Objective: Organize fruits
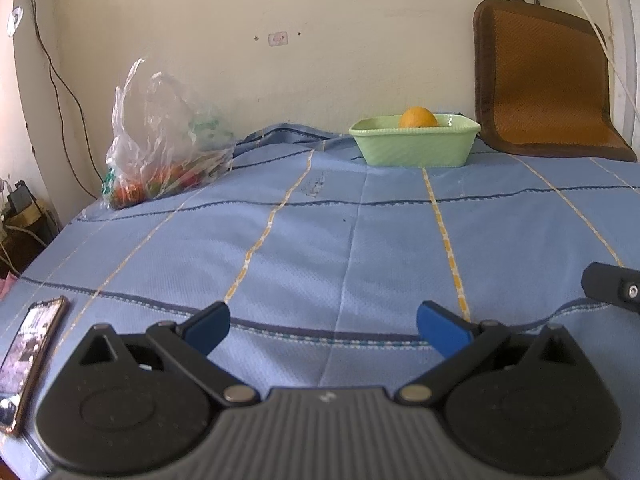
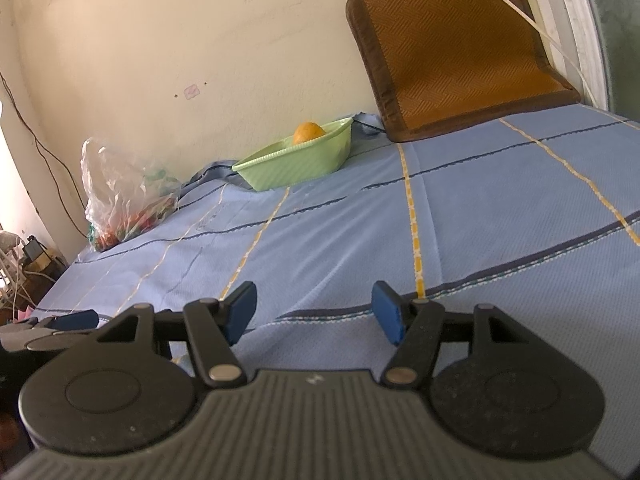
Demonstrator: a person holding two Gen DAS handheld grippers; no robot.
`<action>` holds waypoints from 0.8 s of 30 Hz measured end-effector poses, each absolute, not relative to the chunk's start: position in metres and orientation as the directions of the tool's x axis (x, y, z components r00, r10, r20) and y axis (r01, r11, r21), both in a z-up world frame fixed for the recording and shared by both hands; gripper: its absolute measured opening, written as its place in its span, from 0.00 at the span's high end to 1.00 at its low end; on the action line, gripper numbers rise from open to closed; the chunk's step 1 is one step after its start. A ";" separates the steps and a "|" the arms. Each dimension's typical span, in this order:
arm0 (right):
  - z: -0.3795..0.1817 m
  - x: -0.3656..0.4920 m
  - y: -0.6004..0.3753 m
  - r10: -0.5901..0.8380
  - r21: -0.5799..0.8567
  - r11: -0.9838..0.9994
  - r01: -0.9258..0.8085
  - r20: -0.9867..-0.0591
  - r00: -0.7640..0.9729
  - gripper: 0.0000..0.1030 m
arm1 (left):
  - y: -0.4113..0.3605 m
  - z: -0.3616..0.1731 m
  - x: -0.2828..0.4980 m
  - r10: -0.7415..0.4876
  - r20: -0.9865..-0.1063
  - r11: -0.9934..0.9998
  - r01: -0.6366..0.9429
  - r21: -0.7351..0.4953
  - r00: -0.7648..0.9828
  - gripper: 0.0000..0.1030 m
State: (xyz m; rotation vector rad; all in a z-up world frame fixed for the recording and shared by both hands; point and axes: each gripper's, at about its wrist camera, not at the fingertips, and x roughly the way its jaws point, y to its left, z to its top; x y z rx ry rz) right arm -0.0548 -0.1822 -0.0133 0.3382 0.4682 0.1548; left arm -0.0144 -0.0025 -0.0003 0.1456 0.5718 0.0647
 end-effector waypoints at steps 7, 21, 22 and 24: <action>-0.009 -0.050 -0.186 0.216 0.366 0.929 -0.058 -0.408 0.887 0.35 | -0.005 0.005 -0.007 0.101 -0.526 0.986 -0.013 0.167 0.845 0.00; -0.006 -0.040 -0.193 0.207 0.376 0.925 -0.048 -0.395 0.895 0.35 | -0.008 0.012 0.008 0.083 -0.517 0.984 0.013 0.179 0.852 0.00; -0.006 -0.040 -0.193 0.206 0.375 0.926 -0.048 -0.394 0.896 0.35 | -0.009 0.013 0.009 0.080 -0.516 0.984 0.016 0.178 0.853 0.00; -0.006 -0.039 -0.193 0.203 0.371 0.927 -0.049 -0.390 0.898 0.35 | -0.010 0.015 0.011 0.072 -0.512 0.984 0.021 0.175 0.856 0.00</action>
